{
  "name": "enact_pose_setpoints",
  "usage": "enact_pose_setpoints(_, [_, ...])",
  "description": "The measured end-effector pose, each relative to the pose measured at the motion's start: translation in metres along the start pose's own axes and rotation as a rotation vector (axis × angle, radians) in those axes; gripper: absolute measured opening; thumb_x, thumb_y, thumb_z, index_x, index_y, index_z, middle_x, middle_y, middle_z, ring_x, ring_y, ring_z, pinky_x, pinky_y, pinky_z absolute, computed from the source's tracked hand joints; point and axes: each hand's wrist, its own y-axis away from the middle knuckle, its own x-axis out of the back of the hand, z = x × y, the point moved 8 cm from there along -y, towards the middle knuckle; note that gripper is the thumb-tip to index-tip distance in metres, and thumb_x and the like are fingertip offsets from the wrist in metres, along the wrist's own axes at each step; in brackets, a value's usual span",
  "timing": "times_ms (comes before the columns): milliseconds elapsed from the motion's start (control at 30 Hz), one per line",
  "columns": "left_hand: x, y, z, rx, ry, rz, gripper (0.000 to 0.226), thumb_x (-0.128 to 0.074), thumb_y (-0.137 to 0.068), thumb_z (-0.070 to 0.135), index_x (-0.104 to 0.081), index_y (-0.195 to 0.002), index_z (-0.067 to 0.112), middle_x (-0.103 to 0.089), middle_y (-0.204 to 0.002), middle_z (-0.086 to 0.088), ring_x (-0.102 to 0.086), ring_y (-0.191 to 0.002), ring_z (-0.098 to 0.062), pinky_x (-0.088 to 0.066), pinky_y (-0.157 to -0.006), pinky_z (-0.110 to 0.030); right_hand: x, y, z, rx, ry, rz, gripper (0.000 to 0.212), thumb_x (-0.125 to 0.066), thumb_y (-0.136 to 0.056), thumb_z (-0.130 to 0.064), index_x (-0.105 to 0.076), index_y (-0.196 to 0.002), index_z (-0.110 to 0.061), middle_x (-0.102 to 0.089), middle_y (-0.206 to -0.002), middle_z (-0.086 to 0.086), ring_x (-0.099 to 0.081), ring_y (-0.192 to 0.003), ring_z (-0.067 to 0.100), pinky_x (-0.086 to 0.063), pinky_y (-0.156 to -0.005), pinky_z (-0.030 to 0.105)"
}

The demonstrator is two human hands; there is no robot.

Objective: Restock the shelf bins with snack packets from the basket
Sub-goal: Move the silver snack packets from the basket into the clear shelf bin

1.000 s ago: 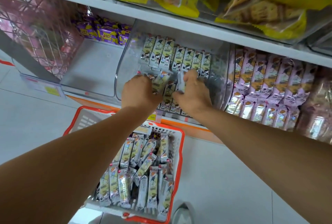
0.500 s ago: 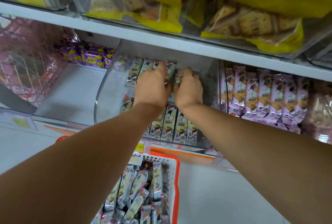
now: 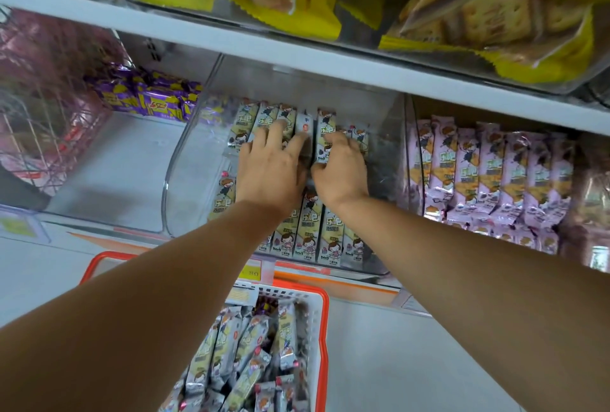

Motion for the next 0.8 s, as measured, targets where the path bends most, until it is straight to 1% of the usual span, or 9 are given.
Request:
enact_pose_setpoints(67, [0.001,0.0,-0.001,0.002,-0.011,-0.007,0.049,-0.049,-0.093,0.033,-0.042,-0.141,0.025,-0.036,-0.142,-0.01,-0.034,-0.128,-0.03,-0.032,-0.1,-0.041,0.003,-0.002,0.002,0.003,0.004,0.021,0.045,-0.065,-0.088,-0.009,-0.049,-0.13,-0.01,-0.05,-0.133,0.011,-0.051,-0.122,0.025,-0.037,-0.099,0.026])
enact_pose_setpoints(167, [0.001,-0.006,0.001,-0.016,-0.017,-0.034,0.053,-0.053,-0.091,0.042,-0.043,-0.14,0.024,-0.036,-0.141,-0.009,-0.032,-0.129,-0.029,-0.031,-0.101,-0.041,0.008,-0.007,0.006,-0.014,0.007,0.039,0.041,-0.067,-0.088,-0.012,-0.052,-0.126,-0.013,-0.058,-0.127,0.011,-0.056,-0.117,0.027,-0.042,-0.089,0.025])
enact_pose_setpoints(233, [0.0,-0.01,0.005,-0.036,-0.008,-0.046,0.052,-0.054,-0.09,0.045,-0.049,-0.136,0.021,-0.042,-0.135,-0.007,-0.032,-0.127,-0.028,-0.029,-0.101,-0.04,0.01,-0.011,0.009,-0.043,0.021,0.06,0.038,-0.066,-0.088,-0.012,-0.053,-0.124,-0.014,-0.061,-0.123,0.011,-0.059,-0.113,0.028,-0.039,-0.081,0.022])
enact_pose_setpoints(300, [0.0,-0.013,0.008,-0.058,0.0,-0.033,0.048,-0.054,-0.092,0.042,-0.053,-0.134,0.02,-0.048,-0.128,-0.007,-0.034,-0.123,-0.029,-0.029,-0.099,-0.039,0.014,-0.013,0.011,-0.072,0.027,0.1,0.037,-0.066,-0.087,-0.011,-0.052,-0.121,-0.012,-0.061,-0.121,0.012,-0.059,-0.111,0.029,-0.036,-0.078,0.022])
enact_pose_setpoints(400, [-0.003,-0.013,0.015,-0.093,0.024,-0.028,0.044,-0.053,-0.094,0.039,-0.054,-0.134,0.021,-0.05,-0.128,-0.008,-0.034,-0.123,-0.031,-0.03,-0.096,-0.039,0.016,-0.012,0.014,-0.112,0.013,0.161,0.04,-0.063,-0.087,-0.008,-0.049,-0.124,-0.009,-0.055,-0.125,0.015,-0.053,-0.116,0.031,-0.041,-0.087,0.029])
enact_pose_setpoints(500, [-0.007,-0.012,0.026,-0.128,0.053,-0.028,0.043,-0.045,-0.098,0.038,-0.051,-0.136,0.02,-0.05,-0.131,-0.008,-0.034,-0.124,-0.03,-0.03,-0.095,-0.039,0.015,-0.009,0.019,-0.141,0.005,0.181,0.044,-0.057,-0.089,-0.005,-0.045,-0.131,-0.007,-0.049,-0.129,0.017,-0.049,-0.119,0.033,-0.04,-0.092,0.034])
enact_pose_setpoints(567, [-0.009,-0.013,0.024,-0.084,0.033,-0.018,0.043,-0.044,-0.098,0.035,-0.045,-0.136,0.015,-0.049,-0.131,-0.007,-0.034,-0.124,-0.028,-0.03,-0.096,-0.037,0.014,-0.009,0.021,-0.163,0.003,0.173,0.048,-0.056,-0.089,-0.004,-0.042,-0.135,-0.008,-0.048,-0.131,0.018,-0.048,-0.12,0.033,-0.039,-0.094,0.034])
enact_pose_setpoints(633, [-0.01,-0.014,0.018,-0.042,-0.02,0.0,0.04,-0.047,-0.097,0.031,-0.041,-0.132,0.014,-0.049,-0.131,-0.007,-0.034,-0.124,-0.028,-0.03,-0.097,-0.036,0.013,-0.009,0.023,-0.169,0.001,0.159,0.052,-0.057,-0.088,-0.001,-0.041,-0.137,-0.009,-0.047,-0.132,0.017,-0.047,-0.121,0.033,-0.04,-0.095,0.033])
enact_pose_setpoints(800, [-0.017,-0.012,0.025,-0.05,-0.067,-0.074,0.051,-0.049,-0.095,0.034,-0.031,-0.142,0.027,-0.049,-0.132,-0.012,-0.027,-0.128,-0.034,-0.027,-0.1,-0.04,0.012,-0.006,0.023,-0.193,-0.072,0.102,0.05,-0.058,-0.088,-0.002,-0.043,-0.134,-0.013,-0.043,-0.136,0.015,-0.044,-0.125,0.031,-0.038,-0.099,0.033])
